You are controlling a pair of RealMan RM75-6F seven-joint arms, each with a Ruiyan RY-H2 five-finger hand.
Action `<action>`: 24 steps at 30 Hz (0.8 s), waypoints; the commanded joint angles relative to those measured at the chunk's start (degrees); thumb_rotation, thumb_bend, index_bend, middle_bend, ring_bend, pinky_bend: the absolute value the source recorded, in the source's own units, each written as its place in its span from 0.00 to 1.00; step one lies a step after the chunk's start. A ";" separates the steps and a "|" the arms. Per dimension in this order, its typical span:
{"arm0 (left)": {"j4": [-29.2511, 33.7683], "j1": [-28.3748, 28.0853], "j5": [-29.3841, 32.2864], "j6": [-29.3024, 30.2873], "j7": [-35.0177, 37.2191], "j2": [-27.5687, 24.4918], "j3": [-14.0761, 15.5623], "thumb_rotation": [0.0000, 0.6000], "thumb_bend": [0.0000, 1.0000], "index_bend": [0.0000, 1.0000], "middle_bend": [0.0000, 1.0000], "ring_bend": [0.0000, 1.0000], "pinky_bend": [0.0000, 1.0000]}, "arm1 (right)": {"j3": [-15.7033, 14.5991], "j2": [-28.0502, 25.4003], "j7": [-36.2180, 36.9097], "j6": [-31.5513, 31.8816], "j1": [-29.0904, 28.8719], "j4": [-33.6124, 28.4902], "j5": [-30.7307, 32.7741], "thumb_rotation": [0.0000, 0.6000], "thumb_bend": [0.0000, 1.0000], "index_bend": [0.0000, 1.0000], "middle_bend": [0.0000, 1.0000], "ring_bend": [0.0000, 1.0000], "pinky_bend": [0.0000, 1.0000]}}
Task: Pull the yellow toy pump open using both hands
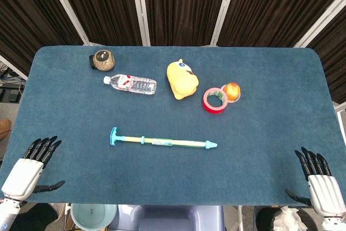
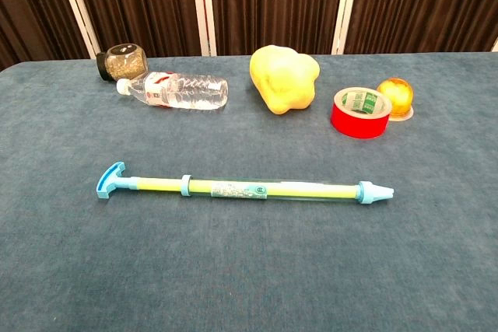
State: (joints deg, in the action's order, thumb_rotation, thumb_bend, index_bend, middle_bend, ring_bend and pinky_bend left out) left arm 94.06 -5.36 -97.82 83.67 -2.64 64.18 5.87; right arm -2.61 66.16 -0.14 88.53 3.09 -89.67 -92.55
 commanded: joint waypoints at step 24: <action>4.42 -3.34 3.30 -5.15 -1.62 -0.74 -2.23 1.00 0.13 0.07 0.00 0.00 0.00 | 0.11 -0.18 0.28 -0.41 -0.02 -0.19 0.60 1.00 0.17 0.00 0.00 0.00 0.00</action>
State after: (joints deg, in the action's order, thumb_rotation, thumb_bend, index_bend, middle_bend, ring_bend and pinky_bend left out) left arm 97.29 -7.70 -95.48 79.58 -3.43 63.50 4.64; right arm -2.49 65.99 0.13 88.13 3.07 -89.84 -91.94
